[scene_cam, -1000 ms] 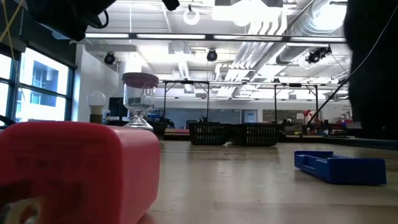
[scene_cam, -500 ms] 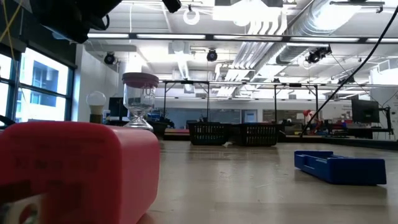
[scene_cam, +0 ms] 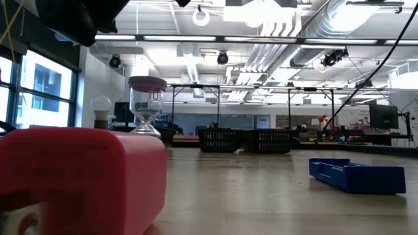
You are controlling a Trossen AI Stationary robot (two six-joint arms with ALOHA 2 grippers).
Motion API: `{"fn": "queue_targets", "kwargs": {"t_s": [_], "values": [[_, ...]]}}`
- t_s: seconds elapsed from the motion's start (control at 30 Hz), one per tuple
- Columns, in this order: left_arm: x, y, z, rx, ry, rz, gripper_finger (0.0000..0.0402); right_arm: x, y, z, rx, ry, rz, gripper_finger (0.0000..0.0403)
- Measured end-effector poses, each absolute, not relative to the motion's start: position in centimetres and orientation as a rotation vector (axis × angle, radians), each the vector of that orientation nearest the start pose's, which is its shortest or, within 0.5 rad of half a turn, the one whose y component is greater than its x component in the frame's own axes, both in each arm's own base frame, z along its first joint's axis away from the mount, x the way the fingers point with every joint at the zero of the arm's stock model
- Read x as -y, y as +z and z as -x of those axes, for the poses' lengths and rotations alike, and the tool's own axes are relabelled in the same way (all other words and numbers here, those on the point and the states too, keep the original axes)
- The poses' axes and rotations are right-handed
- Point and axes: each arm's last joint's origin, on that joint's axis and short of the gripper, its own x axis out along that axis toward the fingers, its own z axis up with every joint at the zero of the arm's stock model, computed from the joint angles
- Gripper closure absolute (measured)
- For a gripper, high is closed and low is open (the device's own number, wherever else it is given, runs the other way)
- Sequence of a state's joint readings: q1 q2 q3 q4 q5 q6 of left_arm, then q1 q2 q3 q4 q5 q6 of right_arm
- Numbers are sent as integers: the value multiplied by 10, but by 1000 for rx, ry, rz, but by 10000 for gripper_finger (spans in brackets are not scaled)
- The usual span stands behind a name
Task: Pick & Place Office items
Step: Put the red and black hourglass into the left black bin
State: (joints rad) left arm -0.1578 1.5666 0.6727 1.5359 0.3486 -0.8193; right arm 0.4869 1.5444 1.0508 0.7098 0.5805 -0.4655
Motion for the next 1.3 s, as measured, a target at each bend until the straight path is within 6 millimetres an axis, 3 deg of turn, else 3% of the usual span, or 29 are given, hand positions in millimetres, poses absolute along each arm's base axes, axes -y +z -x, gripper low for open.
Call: {"fn": "queue_targets", "kwargs": {"t_s": [0.23,0.53,0.7,0.87,1.0,1.2,1.3], "values": [[60,271,-287,418,-819,483,187,-165,318,-307,112,-102,396,43],[39,277,-283,400,-908,273,187,-178,312,-296,20,-210,406,39],[32,283,-284,324,-867,100,187,-185,309,-291,-13,-240,405,39],[29,300,-283,147,-640,-45,186,-185,303,-290,-59,-238,377,39],[20,325,-271,-108,-342,-181,186,-186,297,-290,-98,-244,345,39],[-5,371,-235,-392,7,-135,186,-186,290,-288,-140,-242,278,39],[-21,383,-216,-516,154,-58,186,-186,288,-288,-152,-238,250,39]]}}
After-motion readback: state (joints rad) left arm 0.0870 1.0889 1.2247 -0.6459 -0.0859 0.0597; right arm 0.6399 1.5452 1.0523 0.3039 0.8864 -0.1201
